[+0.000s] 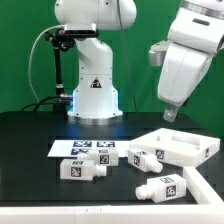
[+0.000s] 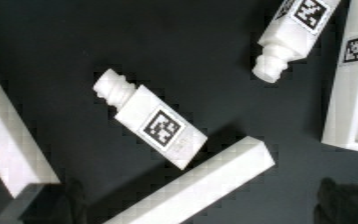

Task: Assemble one leg

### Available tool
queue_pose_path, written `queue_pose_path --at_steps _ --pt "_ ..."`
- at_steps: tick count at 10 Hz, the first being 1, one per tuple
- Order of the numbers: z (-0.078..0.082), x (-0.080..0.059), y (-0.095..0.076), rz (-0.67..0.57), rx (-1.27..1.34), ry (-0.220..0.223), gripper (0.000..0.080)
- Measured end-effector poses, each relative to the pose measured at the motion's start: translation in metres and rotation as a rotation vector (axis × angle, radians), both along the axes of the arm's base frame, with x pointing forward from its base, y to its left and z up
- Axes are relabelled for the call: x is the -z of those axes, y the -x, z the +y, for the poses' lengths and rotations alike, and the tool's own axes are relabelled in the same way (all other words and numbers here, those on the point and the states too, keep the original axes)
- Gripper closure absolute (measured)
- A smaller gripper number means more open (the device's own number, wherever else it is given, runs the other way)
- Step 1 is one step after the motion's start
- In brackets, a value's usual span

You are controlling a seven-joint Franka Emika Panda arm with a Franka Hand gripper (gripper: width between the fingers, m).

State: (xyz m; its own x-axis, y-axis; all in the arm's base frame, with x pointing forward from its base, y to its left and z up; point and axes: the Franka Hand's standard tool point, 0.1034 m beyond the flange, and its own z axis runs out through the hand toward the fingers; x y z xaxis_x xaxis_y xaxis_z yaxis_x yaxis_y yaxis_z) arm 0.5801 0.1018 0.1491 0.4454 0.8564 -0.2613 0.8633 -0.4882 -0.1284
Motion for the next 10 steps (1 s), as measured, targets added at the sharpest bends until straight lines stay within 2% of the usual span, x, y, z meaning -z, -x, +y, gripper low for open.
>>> queue_pose_path --at_steps 4,5,6,8,10 --pt "-0.001 0.002 -0.001 -0.005 -0.007 -0.011 0.0150" --pt "-0.005 0.012 -0.002 -0.024 -0.012 -0.050 0.0150" --pt "-0.011 0.026 0.004 -0.028 0.001 -0.082 0.0150" --pt "-0.019 0.051 0.008 -0.044 0.013 -0.129 0.0150" --pt "-0.029 0.077 -0.003 -0.089 0.021 -0.183 0.0150"
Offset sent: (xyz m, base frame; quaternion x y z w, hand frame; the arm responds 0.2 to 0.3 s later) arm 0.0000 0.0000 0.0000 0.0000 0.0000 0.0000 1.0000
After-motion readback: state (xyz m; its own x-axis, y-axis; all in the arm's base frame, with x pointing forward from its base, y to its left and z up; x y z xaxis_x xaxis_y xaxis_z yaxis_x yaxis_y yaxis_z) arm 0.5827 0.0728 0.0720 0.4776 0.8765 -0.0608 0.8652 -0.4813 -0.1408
